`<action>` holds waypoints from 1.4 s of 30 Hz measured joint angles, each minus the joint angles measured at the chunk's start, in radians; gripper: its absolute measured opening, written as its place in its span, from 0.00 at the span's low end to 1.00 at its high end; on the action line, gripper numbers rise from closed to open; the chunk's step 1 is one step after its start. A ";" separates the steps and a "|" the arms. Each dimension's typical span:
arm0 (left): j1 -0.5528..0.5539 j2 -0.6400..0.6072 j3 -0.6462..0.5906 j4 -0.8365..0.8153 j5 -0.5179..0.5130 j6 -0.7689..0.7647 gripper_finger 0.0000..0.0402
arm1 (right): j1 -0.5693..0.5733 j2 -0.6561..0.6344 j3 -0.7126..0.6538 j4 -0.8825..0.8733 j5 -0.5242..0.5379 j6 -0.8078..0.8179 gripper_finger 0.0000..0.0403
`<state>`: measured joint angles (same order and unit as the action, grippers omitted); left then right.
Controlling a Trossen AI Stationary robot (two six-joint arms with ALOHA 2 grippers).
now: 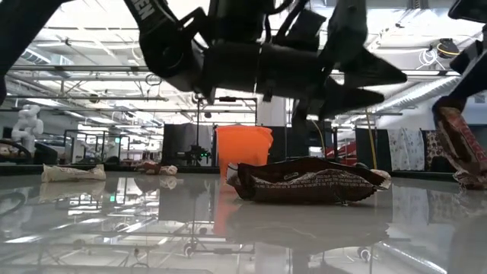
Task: Sort candy by brand, put in halloween buckets
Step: Put the brown chocolate bar into the orange bucket
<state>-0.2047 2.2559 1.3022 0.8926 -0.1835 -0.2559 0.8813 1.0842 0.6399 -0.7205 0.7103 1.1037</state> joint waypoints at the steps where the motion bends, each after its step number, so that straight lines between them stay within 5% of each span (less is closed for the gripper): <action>1: 0.000 0.000 0.008 -0.003 -0.001 0.034 0.50 | -0.005 0.005 0.000 0.010 0.006 -0.011 0.00; 14: -0.003 0.002 0.035 -0.021 -0.012 0.319 0.50 | -0.066 0.020 0.000 0.041 0.018 -0.065 0.00; 42: 0.024 0.111 0.140 -0.039 -0.082 0.322 0.50 | -0.130 0.020 0.000 0.133 0.017 -0.208 0.00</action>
<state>-0.1803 2.3665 1.4422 0.8533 -0.2652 0.0659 0.7517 1.1046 0.6399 -0.5873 0.7277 0.8959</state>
